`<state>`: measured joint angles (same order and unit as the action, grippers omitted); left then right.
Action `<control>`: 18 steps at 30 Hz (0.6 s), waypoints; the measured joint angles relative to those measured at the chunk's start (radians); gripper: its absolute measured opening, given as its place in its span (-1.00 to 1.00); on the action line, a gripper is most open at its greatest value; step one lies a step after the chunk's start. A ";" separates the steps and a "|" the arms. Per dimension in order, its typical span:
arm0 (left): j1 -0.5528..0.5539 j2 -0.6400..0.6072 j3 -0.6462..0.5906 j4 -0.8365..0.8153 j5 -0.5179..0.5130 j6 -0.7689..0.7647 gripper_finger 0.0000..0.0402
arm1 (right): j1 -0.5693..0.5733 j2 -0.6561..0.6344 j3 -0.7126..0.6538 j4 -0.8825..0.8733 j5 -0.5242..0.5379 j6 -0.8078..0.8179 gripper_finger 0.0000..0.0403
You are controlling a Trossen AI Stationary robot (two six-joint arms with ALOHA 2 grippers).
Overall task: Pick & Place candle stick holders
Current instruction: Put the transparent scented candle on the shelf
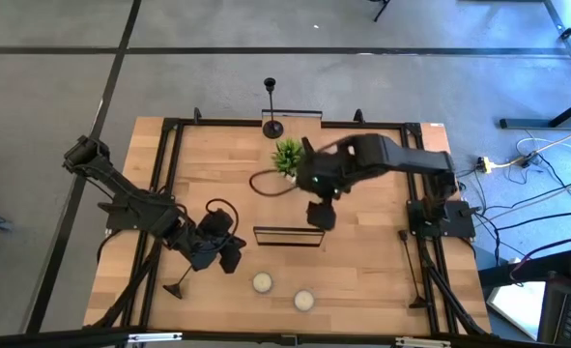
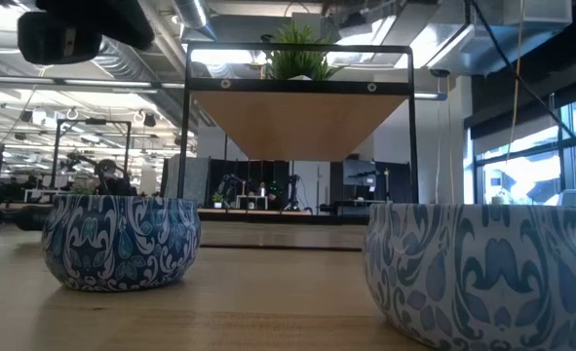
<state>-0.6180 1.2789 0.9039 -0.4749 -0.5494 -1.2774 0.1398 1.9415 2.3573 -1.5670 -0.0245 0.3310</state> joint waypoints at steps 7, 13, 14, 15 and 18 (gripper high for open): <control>-0.059 0.000 0.000 0.000 0.025 0.000 -0.89 | 0.128 -0.066 -0.021 0.029 0.194 0.188 -0.05; -0.102 0.000 0.000 0.000 0.018 0.032 -0.89 | 0.201 -0.085 -0.023 0.040 0.313 0.378 -0.21; -0.107 0.000 0.000 0.000 0.018 0.037 -0.89 | 0.212 -0.085 -0.023 0.043 0.324 0.403 -0.22; -0.112 0.000 0.000 0.000 0.018 0.043 -0.89 | 0.226 -0.086 -0.023 0.050 0.340 0.430 -0.22; -0.130 0.000 0.000 0.000 0.018 0.047 -0.89 | 0.271 -0.088 -0.041 0.086 0.378 0.497 -0.22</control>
<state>-0.7481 1.2789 0.9043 -0.4748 -0.5316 -1.2308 0.4103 1.8534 2.3162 -1.4807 0.3535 0.8281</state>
